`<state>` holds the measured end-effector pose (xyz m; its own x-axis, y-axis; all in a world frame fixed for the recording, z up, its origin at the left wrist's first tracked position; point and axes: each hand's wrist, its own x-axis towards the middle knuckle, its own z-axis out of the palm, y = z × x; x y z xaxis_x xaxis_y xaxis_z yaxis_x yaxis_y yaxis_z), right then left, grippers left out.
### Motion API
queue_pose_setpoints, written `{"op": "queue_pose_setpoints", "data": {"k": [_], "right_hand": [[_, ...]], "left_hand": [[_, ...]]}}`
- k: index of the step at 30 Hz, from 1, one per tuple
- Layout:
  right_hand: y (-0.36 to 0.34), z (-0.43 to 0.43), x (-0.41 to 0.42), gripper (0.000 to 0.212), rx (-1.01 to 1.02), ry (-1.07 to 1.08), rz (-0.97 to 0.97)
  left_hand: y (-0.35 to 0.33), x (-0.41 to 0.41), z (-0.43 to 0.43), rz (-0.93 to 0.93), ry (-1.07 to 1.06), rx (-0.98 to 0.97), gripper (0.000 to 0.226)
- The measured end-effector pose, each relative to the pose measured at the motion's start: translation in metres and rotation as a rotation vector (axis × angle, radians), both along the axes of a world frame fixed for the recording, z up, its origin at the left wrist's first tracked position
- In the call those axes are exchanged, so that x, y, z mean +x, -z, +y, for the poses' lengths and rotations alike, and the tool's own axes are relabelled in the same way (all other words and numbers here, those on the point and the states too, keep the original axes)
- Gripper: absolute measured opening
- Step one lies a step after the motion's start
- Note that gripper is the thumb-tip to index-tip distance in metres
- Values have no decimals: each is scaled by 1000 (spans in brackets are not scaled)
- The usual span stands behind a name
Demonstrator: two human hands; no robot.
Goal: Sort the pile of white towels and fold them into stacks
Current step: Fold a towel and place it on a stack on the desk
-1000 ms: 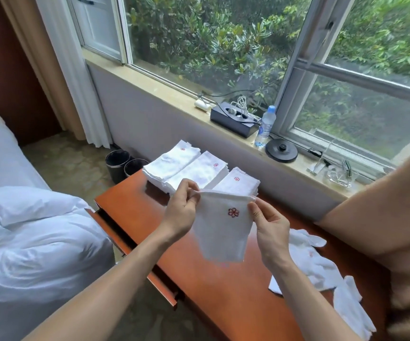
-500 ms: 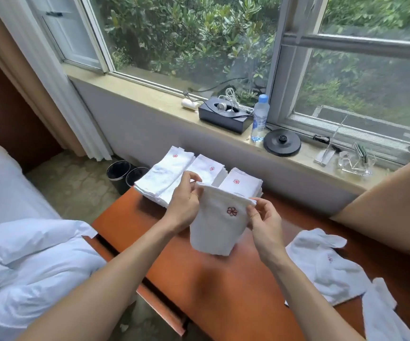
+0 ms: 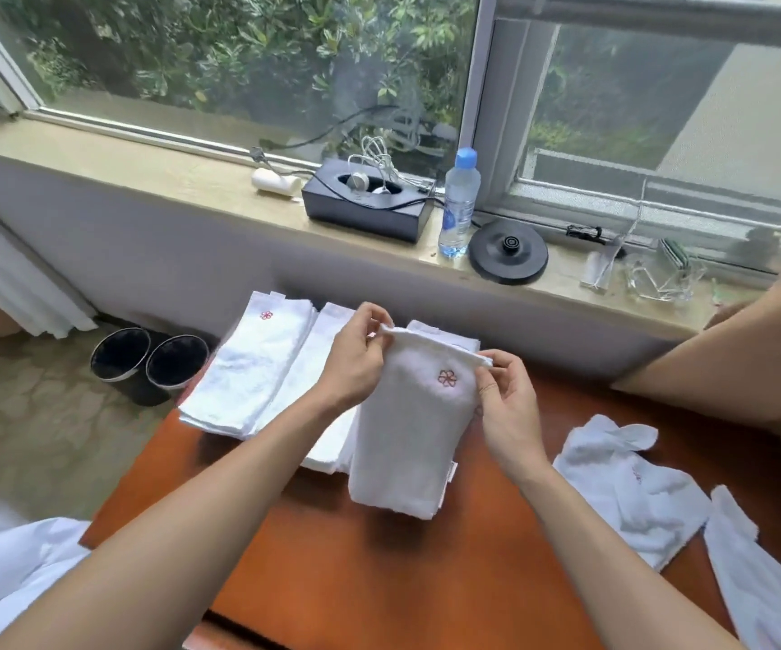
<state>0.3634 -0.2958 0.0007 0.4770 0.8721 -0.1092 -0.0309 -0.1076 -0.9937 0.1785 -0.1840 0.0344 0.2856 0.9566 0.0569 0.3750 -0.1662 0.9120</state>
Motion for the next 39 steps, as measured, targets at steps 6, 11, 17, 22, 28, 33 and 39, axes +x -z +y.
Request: {"op": "queue_pose_setpoints", "data": {"k": [6, 11, 17, 22, 28, 33, 39], "right_hand": [[29, 59, 16, 16, -37, 114, -39], [61, 84, 32, 16, -115, 180, -152], [96, 103, 53, 16, -192, 201, -376], [111, 129, 60, 16, -185, 194, -401], [127, 126, 58, 23, -266, 127, -323], [131, 94, 39, 27, -314, 27, -302], [137, 46, 9, 35, -385, -65, -307]], "left_hand": [[47, 29, 67, 17, 16, -14, 12], [88, 48, 100, 51, 22, -90, 6], [122, 70, 127, -6, 31, -169, 6], [145, 78, 149, -32, 22, -179, 12], [164, 75, 150, 85, 181, -213, 31], [161, 52, 122, 95, 326, -145, 67], [169, 15, 73, 215, 389, -82, 48]]}}
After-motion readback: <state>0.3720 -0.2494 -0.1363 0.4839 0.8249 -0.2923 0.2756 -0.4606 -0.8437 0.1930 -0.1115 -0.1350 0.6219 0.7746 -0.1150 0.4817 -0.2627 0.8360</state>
